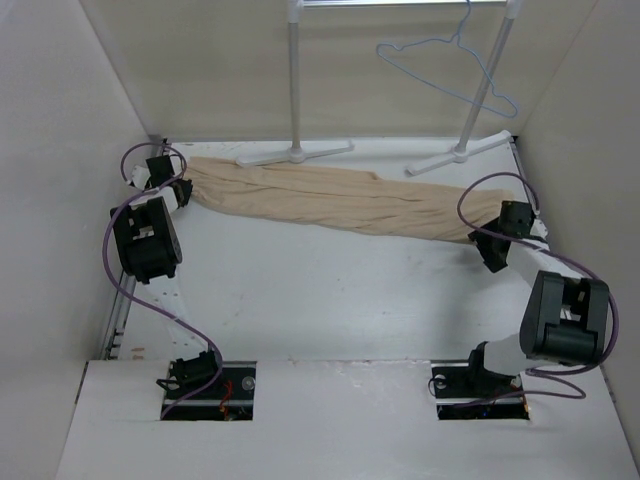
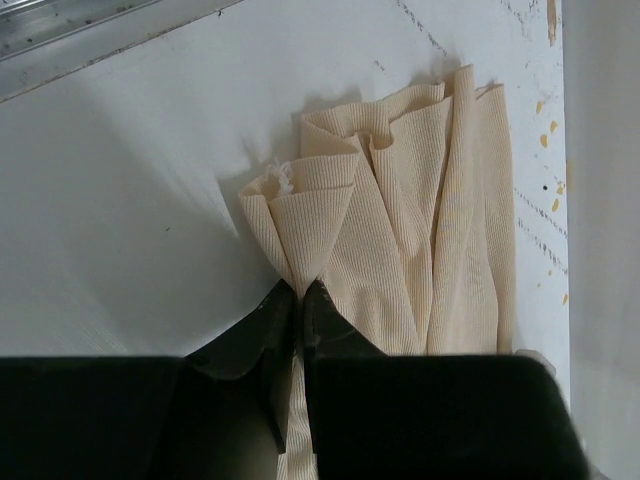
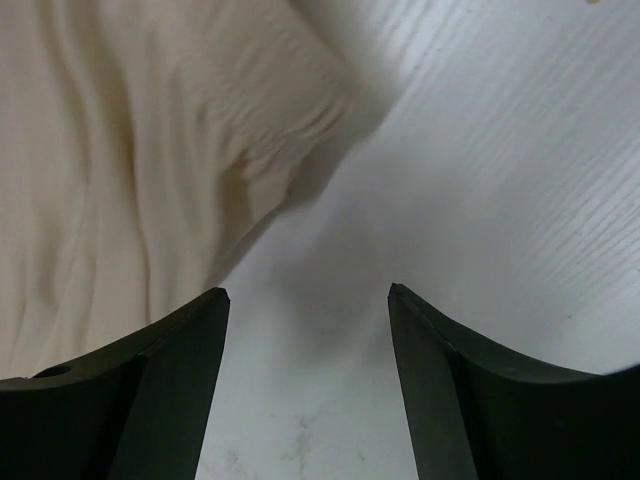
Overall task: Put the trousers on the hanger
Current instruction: Fold the trousers
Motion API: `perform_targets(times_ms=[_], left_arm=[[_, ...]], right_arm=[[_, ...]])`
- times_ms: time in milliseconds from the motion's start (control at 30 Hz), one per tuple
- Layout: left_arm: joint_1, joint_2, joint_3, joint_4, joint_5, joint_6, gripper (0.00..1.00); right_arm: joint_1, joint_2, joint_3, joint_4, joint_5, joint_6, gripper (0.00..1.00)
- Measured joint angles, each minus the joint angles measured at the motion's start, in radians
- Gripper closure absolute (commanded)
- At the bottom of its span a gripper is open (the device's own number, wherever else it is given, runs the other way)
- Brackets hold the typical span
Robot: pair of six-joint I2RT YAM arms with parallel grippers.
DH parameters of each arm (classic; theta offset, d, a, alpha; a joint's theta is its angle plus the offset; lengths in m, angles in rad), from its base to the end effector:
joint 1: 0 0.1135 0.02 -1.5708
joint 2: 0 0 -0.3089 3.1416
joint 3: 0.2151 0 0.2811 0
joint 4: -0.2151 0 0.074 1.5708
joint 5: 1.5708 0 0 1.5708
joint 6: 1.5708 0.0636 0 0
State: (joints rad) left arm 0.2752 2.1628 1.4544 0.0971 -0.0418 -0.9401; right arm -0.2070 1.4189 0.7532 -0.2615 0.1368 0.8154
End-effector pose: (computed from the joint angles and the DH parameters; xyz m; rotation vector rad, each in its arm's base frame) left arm 0.5311 0.1527 0.1578 -1.2761 1.7931 -0.3302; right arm 0.3001 -0.0719 0.1868 1.2663 2.1413 0.0858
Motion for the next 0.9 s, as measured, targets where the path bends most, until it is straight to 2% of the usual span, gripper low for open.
perform_targets(times_ms=[333,533,600,700,733,900], left_arm=[[0.000,-0.022,-0.027,-0.001,-0.019,0.002,1.00],[0.001,-0.027,-0.033,-0.003,-0.029,0.005,1.00],[0.001,-0.027,-0.033,-0.003,-0.035,0.007,1.00],[0.001,-0.027,-0.031,-0.008,-0.043,0.013,1.00],[0.001,-0.027,-0.030,-0.012,-0.046,0.016,1.00],[0.010,-0.034,-0.032,-0.022,-0.064,0.040,1.00]], right_arm=[[-0.096,0.161,0.105,0.038,-0.014,-0.006,0.35],[-0.120,0.235,0.169,0.037,-0.021,0.008,0.65],[-0.124,0.259,0.205,0.023,-0.014,0.020,0.80],[-0.124,0.290,0.257,0.008,0.007,0.038,0.80],[-0.125,0.293,0.264,0.008,0.010,0.041,0.99],[-0.127,0.252,0.233,-0.006,0.041,0.053,1.00]])
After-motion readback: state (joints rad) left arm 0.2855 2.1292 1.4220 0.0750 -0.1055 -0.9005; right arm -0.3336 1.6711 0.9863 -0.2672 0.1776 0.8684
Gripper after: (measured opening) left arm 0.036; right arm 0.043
